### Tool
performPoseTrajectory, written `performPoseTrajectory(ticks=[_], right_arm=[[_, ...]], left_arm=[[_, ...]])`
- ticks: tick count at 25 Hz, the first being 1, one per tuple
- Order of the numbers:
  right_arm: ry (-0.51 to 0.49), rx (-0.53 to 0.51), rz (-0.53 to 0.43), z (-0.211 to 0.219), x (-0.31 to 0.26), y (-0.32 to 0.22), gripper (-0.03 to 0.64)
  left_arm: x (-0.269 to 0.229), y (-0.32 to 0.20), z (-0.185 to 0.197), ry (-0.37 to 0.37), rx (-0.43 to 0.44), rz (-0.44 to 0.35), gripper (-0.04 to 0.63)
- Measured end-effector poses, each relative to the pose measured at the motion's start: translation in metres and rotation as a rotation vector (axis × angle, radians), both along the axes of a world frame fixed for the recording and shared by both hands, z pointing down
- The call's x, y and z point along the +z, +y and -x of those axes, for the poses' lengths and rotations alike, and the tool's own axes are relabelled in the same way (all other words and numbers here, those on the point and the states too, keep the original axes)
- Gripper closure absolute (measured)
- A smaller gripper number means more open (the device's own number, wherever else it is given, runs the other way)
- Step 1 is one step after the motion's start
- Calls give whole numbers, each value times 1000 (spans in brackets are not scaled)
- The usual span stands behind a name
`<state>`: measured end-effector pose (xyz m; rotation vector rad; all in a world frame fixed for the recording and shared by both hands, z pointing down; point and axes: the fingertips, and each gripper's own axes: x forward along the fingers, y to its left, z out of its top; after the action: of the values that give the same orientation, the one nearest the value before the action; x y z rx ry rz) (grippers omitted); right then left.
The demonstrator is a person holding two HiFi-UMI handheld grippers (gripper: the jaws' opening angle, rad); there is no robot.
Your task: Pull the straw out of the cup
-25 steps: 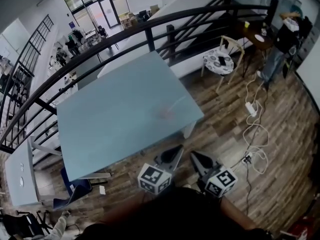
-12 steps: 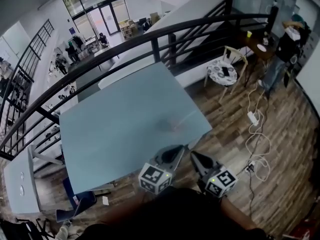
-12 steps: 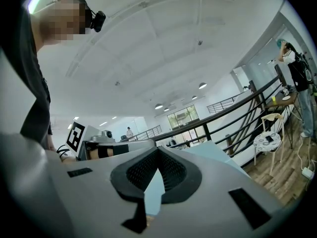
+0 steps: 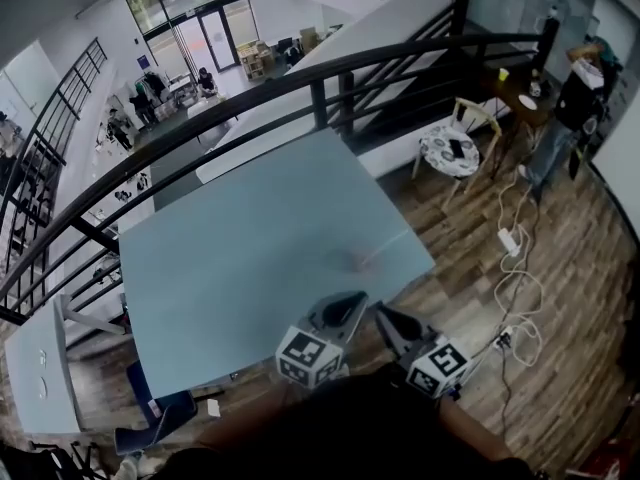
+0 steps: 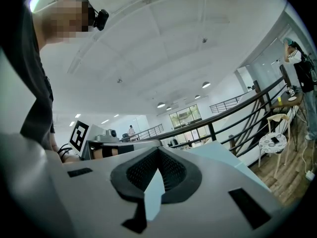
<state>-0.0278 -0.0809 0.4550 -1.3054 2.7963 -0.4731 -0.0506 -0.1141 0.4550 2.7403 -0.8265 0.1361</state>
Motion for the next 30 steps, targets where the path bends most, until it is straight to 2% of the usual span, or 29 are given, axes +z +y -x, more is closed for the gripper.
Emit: performPoseTrajectory(ticks=[6, 14, 20, 23, 30], right_arm=[[-11, -12, 45, -2, 12, -17, 606], [-11, -90, 42, -13, 10, -59, 606], [-22, -181, 48, -32, 0, -94, 606], [-47, -238, 8, -45, -9, -113, 606], [-19, -317, 17, -86, -11, -144, 606]], left_arm=[[11, -14, 0, -9, -13, 32, 583], [13, -51, -7, -1, -105, 36, 583], [6, -84, -27, 20, -187, 42, 584], [-1, -103, -42, 34, -229, 31, 584], [-12, -127, -76, 24, -325, 4, 584]])
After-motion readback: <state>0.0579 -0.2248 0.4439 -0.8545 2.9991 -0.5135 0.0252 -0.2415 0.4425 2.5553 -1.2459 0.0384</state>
